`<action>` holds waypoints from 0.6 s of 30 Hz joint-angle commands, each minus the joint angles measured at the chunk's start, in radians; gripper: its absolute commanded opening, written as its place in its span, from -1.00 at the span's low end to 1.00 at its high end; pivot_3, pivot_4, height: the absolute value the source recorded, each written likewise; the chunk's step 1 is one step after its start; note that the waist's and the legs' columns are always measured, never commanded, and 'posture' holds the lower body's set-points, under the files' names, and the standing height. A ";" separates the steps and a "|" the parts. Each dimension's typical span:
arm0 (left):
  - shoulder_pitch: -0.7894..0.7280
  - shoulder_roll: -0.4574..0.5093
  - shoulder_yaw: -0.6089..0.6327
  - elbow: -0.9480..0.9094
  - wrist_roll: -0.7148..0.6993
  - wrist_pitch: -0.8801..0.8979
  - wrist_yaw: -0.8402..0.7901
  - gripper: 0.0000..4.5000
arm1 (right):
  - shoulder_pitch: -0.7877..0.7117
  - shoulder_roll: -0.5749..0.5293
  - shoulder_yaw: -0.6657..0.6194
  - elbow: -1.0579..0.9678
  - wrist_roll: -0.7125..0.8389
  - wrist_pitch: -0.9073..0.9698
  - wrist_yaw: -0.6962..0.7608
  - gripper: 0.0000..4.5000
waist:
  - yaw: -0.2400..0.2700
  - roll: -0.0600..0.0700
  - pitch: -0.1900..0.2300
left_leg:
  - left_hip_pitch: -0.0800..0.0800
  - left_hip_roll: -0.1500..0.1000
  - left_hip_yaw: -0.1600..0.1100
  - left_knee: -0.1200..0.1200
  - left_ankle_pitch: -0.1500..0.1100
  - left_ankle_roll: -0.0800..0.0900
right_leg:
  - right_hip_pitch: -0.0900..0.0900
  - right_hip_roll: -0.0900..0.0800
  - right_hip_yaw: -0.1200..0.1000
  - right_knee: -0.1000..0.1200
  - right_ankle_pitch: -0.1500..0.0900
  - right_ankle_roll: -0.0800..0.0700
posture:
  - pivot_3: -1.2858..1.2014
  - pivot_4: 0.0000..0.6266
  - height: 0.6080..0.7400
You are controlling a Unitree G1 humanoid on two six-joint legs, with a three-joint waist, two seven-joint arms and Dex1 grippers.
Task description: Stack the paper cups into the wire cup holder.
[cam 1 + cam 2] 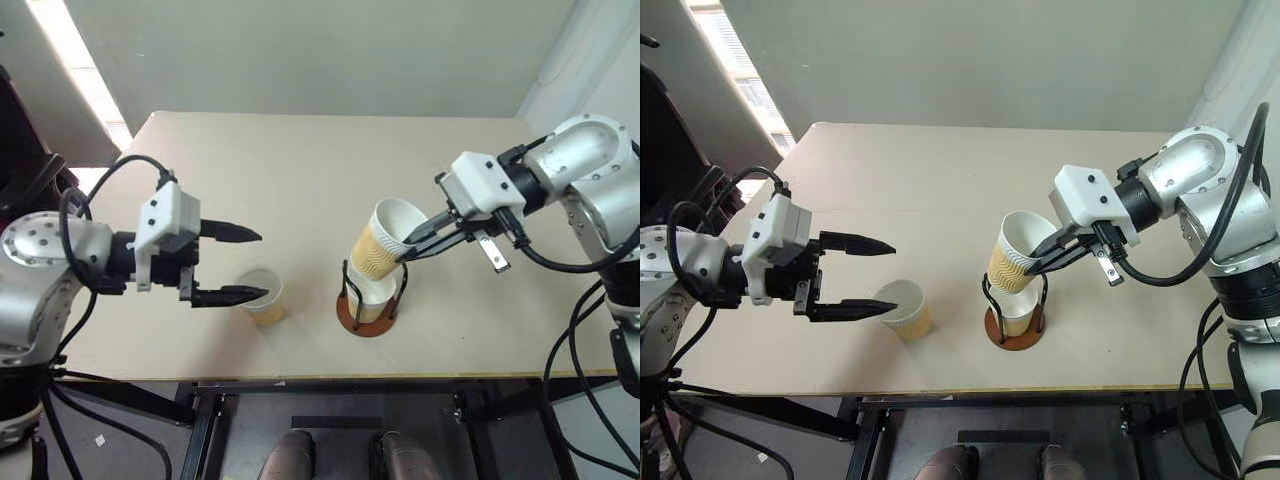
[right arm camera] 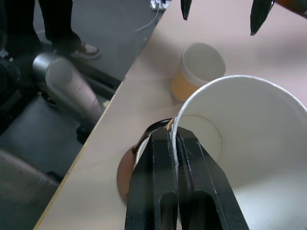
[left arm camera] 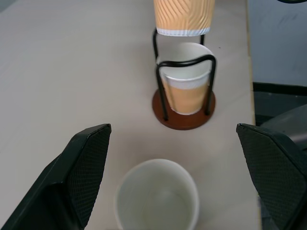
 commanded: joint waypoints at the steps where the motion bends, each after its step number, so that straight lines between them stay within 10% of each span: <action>1: -0.006 0.012 0.031 -0.039 -0.019 -0.005 0.016 1.00 | -0.007 -0.008 0.017 -0.016 -0.021 -0.036 0.004 -0.98 | -0.002 0.000 0.000 | 0.000 0.000 0.000 0.000 0.001 0.001 | 0.000 0.000 0.000 0.000 0.001 -0.001 | 0.03 -0.52 1.00; 18: 0.038 0.022 0.054 -0.063 -0.031 0.005 0.059 1.00 | -0.021 0.012 0.117 0.026 -0.064 -0.153 0.004 -0.98 | -0.003 0.000 0.000 | -0.001 0.000 0.000 0.000 -0.001 0.001 | -0.001 0.000 0.000 -0.002 0.002 -0.001 | 0.03 -0.52 1.00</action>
